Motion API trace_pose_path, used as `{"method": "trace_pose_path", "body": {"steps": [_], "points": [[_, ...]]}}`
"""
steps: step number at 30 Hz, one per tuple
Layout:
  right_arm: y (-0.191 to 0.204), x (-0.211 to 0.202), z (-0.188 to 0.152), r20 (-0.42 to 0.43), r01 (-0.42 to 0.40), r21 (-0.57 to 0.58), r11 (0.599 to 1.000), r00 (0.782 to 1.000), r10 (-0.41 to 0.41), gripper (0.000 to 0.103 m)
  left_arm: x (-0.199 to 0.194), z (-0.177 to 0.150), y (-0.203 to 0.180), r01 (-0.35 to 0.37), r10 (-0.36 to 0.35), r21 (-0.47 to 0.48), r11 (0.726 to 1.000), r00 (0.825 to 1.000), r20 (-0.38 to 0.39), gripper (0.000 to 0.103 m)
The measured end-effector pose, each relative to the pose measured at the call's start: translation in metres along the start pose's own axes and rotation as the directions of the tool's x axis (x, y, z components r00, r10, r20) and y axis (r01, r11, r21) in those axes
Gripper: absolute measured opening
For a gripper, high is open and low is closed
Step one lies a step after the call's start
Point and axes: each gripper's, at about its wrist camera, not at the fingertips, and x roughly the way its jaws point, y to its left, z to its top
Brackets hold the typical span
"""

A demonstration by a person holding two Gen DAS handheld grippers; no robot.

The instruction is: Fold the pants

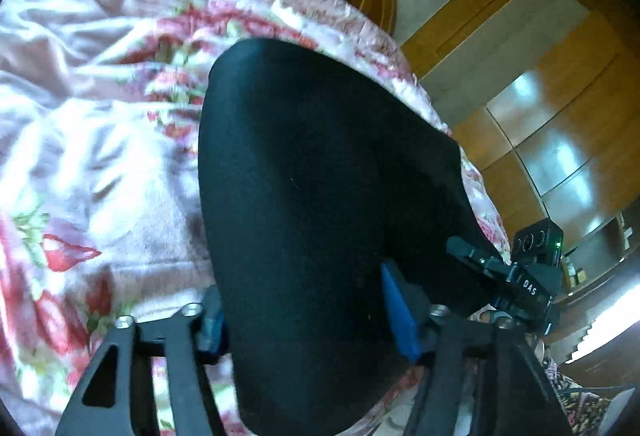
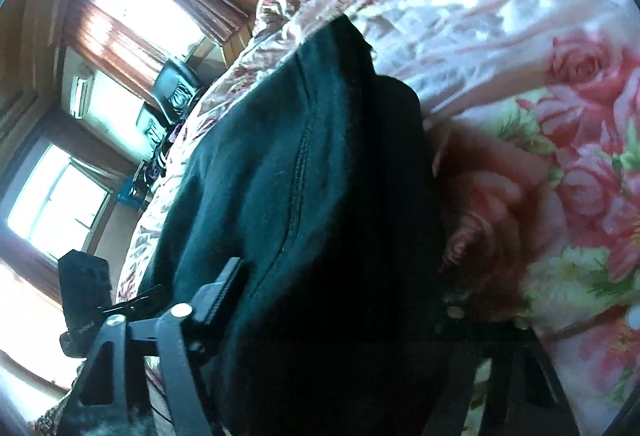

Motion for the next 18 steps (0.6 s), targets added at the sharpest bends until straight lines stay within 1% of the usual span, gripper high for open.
{"method": "trace_pose_path", "body": {"steps": [4, 7, 10, 13, 15, 18], "points": [[0.02, -0.005, 0.0, 0.032, 0.043, -0.086, 0.995, 0.999, -0.04, 0.061, -0.013, -0.007, -0.015, -0.028, 0.026, 0.025, 0.999, 0.998, 0.056, 0.051], [0.036, -0.013, 0.003, 0.075, 0.05, -0.138, 0.989, 0.996, -0.04, 0.059, -0.026, -0.008, -0.025, -0.04, 0.035, 0.05, 0.998, 0.993, 0.109, 0.046], [0.046, -0.016, 0.009, 0.096, 0.028, -0.153, 0.988, 0.995, -0.013, 0.057, -0.039, 0.001, -0.033, -0.057, 0.047, 0.061, 0.997, 0.986, 0.16, 0.045], [0.053, -0.013, 0.016, 0.097, -0.004, -0.15, 0.989, 0.995, 0.018, 0.056, -0.048, 0.01, -0.037, -0.071, 0.057, 0.061, 0.996, 0.975, 0.213, 0.044], [0.059, -0.008, 0.022, 0.097, -0.01, -0.172, 0.985, 0.995, 0.028, 0.056, -0.054, 0.018, -0.038, -0.092, 0.073, 0.068, 0.993, 0.966, 0.247, 0.044], [0.073, 0.001, 0.038, 0.11, -0.012, -0.215, 0.976, 0.993, 0.037, 0.056, -0.054, 0.034, -0.037, -0.123, 0.098, 0.075, 0.989, 0.956, 0.275, 0.044]]}}
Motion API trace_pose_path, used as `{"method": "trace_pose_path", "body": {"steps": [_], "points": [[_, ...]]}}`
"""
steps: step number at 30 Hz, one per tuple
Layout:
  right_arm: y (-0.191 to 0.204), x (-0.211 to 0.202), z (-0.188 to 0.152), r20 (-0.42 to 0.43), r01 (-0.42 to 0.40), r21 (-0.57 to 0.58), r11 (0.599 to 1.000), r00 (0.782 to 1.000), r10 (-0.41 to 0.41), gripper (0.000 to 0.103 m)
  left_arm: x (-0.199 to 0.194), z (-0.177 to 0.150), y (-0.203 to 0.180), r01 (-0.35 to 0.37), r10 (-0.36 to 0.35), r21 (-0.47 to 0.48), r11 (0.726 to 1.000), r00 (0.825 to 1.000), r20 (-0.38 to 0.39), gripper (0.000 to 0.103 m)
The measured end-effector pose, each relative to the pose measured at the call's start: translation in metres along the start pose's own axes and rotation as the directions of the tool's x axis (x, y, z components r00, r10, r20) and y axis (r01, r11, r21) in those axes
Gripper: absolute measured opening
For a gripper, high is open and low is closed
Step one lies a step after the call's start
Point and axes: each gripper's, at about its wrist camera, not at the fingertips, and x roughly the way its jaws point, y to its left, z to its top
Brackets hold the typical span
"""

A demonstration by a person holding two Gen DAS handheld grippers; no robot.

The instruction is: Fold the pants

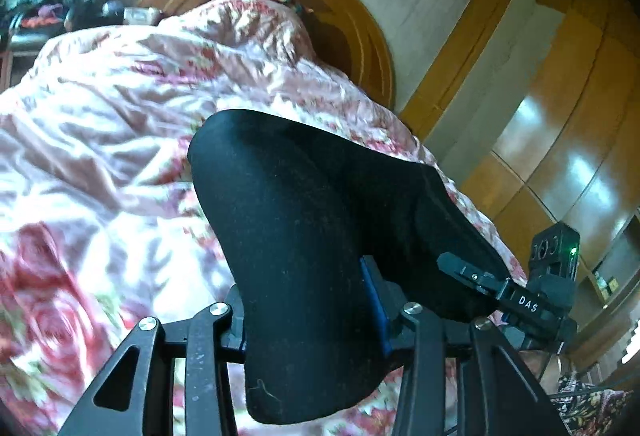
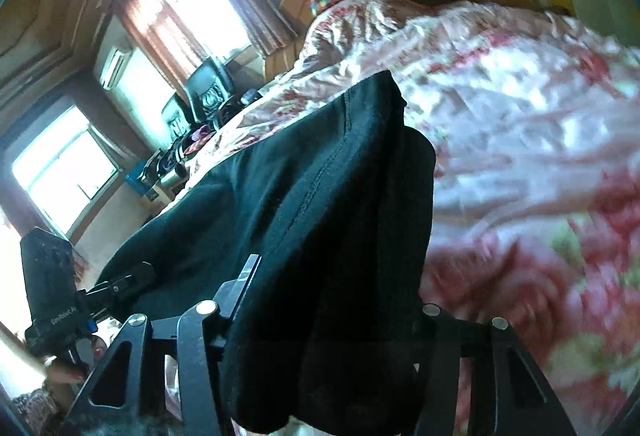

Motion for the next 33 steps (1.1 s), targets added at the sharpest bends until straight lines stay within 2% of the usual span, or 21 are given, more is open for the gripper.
{"method": "trace_pose_path", "body": {"steps": [4, 8, 11, 14, 15, 16, 18, 20, 22, 24, 26, 30, 33], "points": [[0.012, 0.022, 0.033, 0.03, 0.009, -0.075, 0.997, 1.0, -0.007, 0.056, 0.011, 0.021, 0.012, -0.036, 0.036, -0.011, 0.999, 0.999, 0.028, 0.044], [0.014, 0.053, 0.056, 0.031, 0.035, -0.141, 0.989, 0.999, -0.03, 0.056, 0.038, 0.046, 0.028, -0.085, 0.086, -0.021, 0.996, 0.996, 0.039, 0.044], [0.005, 0.08, 0.065, 0.013, 0.059, -0.134, 0.989, 0.998, -0.058, 0.056, 0.064, 0.056, 0.04, -0.121, 0.121, -0.006, 0.993, 0.992, 0.017, 0.045], [-0.016, 0.109, 0.067, -0.033, 0.097, -0.079, 0.992, 0.994, -0.1, 0.056, 0.103, 0.055, 0.061, -0.158, 0.156, -0.028, 0.987, 0.986, -0.065, 0.048], [-0.027, 0.12, 0.064, -0.067, 0.136, -0.053, 0.989, 0.988, -0.14, 0.057, 0.114, 0.052, 0.068, -0.17, 0.166, -0.04, 0.985, 0.981, -0.097, 0.055], [-0.038, 0.129, 0.06, -0.097, 0.176, -0.024, 0.984, 0.979, -0.178, 0.063, 0.123, 0.048, 0.075, -0.175, 0.169, -0.045, 0.983, 0.979, -0.118, 0.066], [-0.058, 0.137, 0.053, -0.129, 0.196, 0.064, 0.979, 0.974, -0.187, 0.074, 0.136, 0.038, 0.088, -0.166, 0.157, -0.054, 0.985, 0.978, -0.14, 0.08], [-0.075, 0.139, 0.044, -0.126, 0.155, 0.155, 0.976, 0.983, -0.136, 0.078, 0.136, 0.029, 0.099, -0.128, 0.117, -0.083, 0.988, 0.985, -0.125, 0.084], [-0.073, 0.139, 0.041, -0.109, 0.16, 0.121, 0.98, 0.983, -0.147, 0.079, 0.138, 0.026, 0.103, -0.117, 0.107, -0.086, 0.989, 0.988, -0.11, 0.086], [-0.072, 0.14, 0.041, -0.105, 0.17, 0.109, 0.979, 0.982, -0.159, 0.079, 0.136, 0.023, 0.097, -0.152, 0.148, -0.041, 0.988, 0.986, -0.08, 0.09], [-0.074, 0.138, 0.041, -0.102, 0.159, 0.117, 0.98, 0.984, -0.148, 0.08, 0.129, 0.02, 0.091, -0.168, 0.165, -0.037, 0.985, 0.984, -0.068, 0.09], [-0.064, 0.12, 0.037, -0.081, 0.213, 0.099, 0.972, 0.975, -0.205, 0.082, 0.114, 0.018, 0.083, -0.202, 0.193, -0.11, 0.973, 0.978, -0.084, 0.09], [-0.041, 0.087, 0.031, -0.001, 0.233, 0.048, 0.971, 0.972, -0.233, 0.083, 0.092, 0.01, 0.075, -0.218, 0.214, -0.154, 0.964, 0.976, -0.042, 0.089]]}}
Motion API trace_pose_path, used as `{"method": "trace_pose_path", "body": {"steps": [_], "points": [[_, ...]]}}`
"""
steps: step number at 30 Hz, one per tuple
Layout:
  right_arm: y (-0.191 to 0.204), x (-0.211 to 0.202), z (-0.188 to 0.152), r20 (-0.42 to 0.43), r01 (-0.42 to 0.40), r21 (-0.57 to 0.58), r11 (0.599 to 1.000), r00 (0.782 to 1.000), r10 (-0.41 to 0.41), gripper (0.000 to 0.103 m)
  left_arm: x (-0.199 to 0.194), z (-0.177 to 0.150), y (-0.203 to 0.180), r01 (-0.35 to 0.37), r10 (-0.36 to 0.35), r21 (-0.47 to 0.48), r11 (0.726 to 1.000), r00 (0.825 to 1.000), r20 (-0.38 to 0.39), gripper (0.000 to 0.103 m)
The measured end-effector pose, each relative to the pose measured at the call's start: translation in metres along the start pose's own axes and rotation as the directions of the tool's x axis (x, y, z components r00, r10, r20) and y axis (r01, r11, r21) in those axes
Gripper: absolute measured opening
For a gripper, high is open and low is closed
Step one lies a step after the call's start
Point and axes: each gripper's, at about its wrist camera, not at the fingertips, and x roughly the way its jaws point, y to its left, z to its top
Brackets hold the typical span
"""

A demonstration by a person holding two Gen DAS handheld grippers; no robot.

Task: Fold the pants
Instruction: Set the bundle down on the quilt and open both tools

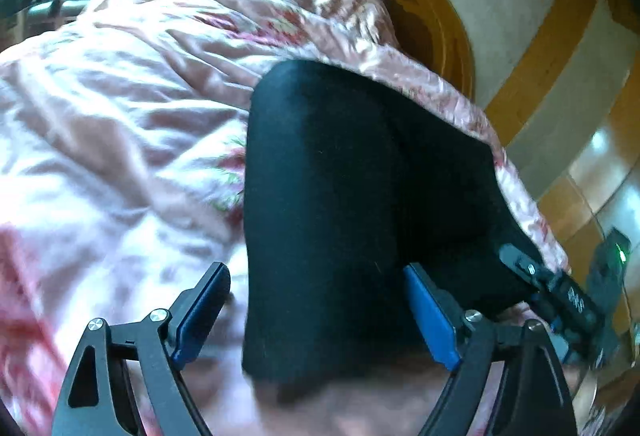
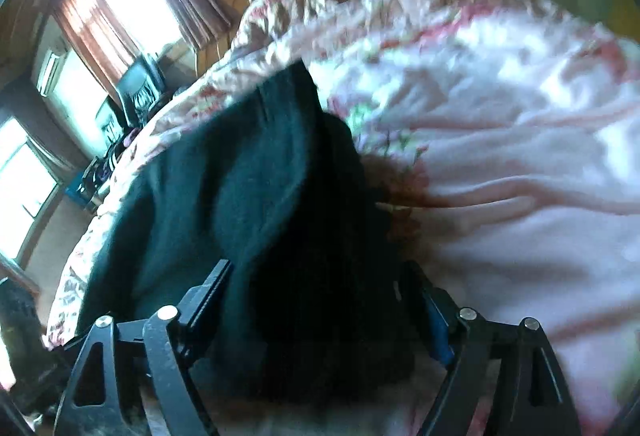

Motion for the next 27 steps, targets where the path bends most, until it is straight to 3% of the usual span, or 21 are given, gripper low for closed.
{"method": "trace_pose_path", "body": {"steps": [2, 3, 5, 8, 11, 19, 27], "points": [[0.009, -0.018, -0.01, 0.029, 0.023, -0.07, 0.997, 0.999, -0.021, 0.083, -0.009, -0.009, -0.003, 0.004, -0.004, -0.001, 1.0, 1.0, 0.027, 0.089], [0.011, -0.021, -0.015, 0.028, 0.075, -0.099, 0.992, 0.997, -0.072, 0.083, -0.011, -0.016, -0.006, -0.006, 0.005, 0.019, 1.0, 1.0, 0.027, 0.089], [0.005, -0.021, -0.022, 0.007, 0.134, -0.098, 0.986, 0.991, -0.134, 0.084, -0.009, -0.029, -0.011, -0.036, 0.037, 0.076, 0.996, 0.999, -0.007, 0.089], [-0.011, -0.022, -0.024, -0.024, 0.123, -0.01, 0.992, 0.992, -0.123, 0.085, -0.015, -0.045, -0.02, -0.115, 0.123, 0.197, 0.974, 0.992, -0.029, 0.082], [-0.014, -0.033, -0.027, -0.028, 0.095, 0.042, 0.995, 0.995, -0.094, 0.086, -0.031, -0.057, -0.023, -0.144, 0.152, 0.248, 0.958, 0.988, -0.013, 0.081], [0.002, -0.055, -0.062, -0.054, 0.126, -0.018, 0.992, 0.99, -0.127, 0.092, -0.053, -0.068, -0.019, -0.194, 0.203, 0.202, 0.96, 0.979, -0.022, 0.081], [0.031, -0.073, -0.076, -0.042, 0.159, -0.112, 0.981, 0.985, -0.164, 0.102, -0.084, -0.075, -0.021, -0.228, 0.224, 0.198, 0.953, 0.974, 0.041, 0.081]]}}
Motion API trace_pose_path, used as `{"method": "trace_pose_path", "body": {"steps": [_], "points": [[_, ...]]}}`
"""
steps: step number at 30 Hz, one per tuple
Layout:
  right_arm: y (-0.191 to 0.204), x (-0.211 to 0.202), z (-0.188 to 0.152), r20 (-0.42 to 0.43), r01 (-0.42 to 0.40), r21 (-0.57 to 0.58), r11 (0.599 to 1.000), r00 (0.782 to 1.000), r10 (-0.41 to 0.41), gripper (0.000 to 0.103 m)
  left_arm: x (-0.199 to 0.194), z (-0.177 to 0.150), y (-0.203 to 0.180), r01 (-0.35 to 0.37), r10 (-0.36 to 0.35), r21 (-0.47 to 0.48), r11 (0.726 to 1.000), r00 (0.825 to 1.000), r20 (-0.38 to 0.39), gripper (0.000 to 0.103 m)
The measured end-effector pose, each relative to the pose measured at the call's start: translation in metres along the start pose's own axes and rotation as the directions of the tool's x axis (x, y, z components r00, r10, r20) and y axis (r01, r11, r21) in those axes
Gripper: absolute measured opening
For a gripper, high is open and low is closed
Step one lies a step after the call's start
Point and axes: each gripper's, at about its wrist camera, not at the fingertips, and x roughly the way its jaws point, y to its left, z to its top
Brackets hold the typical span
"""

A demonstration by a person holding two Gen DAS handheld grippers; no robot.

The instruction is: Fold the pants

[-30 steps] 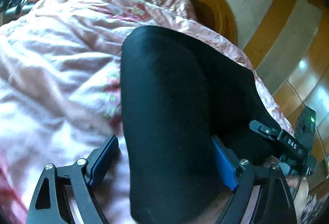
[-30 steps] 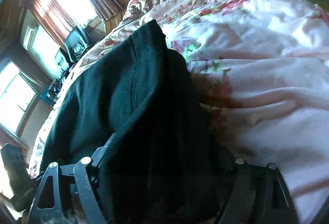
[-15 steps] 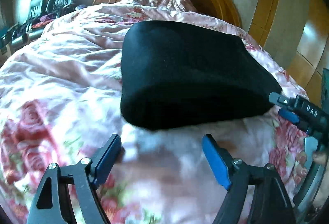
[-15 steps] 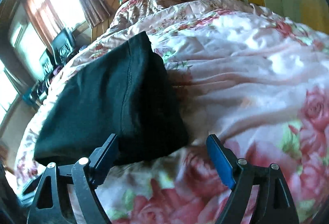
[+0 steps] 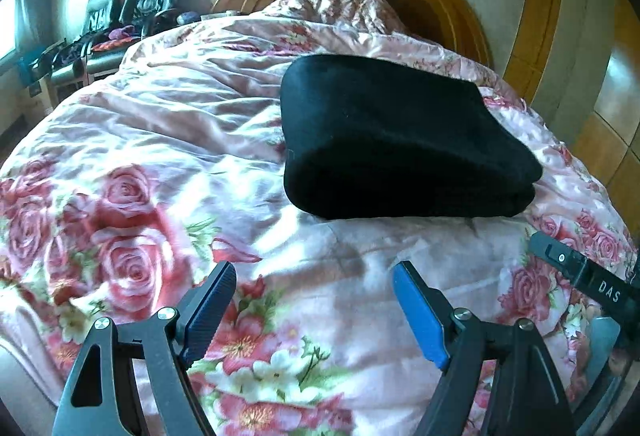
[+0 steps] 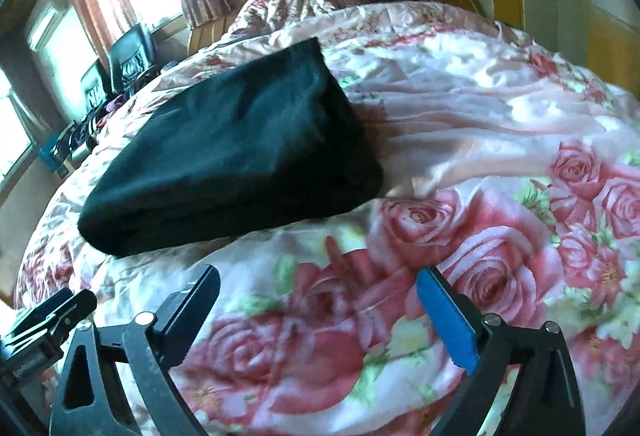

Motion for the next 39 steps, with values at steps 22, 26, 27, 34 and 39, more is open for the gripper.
{"method": "trace_pose_path", "body": {"steps": [22, 26, 27, 34, 39], "points": [[0.046, -0.076, -0.014, 0.138, 0.06, -0.141, 0.988, 0.99, -0.04, 0.103, -0.068, -0.009, -0.019, -0.087, 0.087, -0.002, 0.996, 0.985, 0.147, 0.082], [0.042, -0.075, -0.013, 0.143, 0.067, -0.125, 0.99, 0.988, -0.049, 0.103, -0.067, -0.01, -0.018, -0.084, 0.084, -0.003, 0.996, 0.987, 0.138, 0.082], [0.041, -0.075, -0.013, 0.143, 0.067, -0.122, 0.99, 0.989, -0.049, 0.103, -0.067, -0.01, -0.018, -0.086, 0.085, -0.004, 0.996, 0.987, 0.138, 0.082], [0.039, -0.07, -0.015, 0.117, 0.054, -0.117, 0.992, 0.992, -0.04, 0.103, -0.066, -0.011, -0.019, -0.082, 0.081, 0.004, 0.997, 0.988, 0.131, 0.082], [0.038, -0.07, -0.015, 0.115, 0.052, -0.114, 0.992, 0.993, -0.039, 0.103, -0.065, -0.011, -0.019, -0.082, 0.081, 0.0, 0.997, 0.989, 0.126, 0.082]]}}
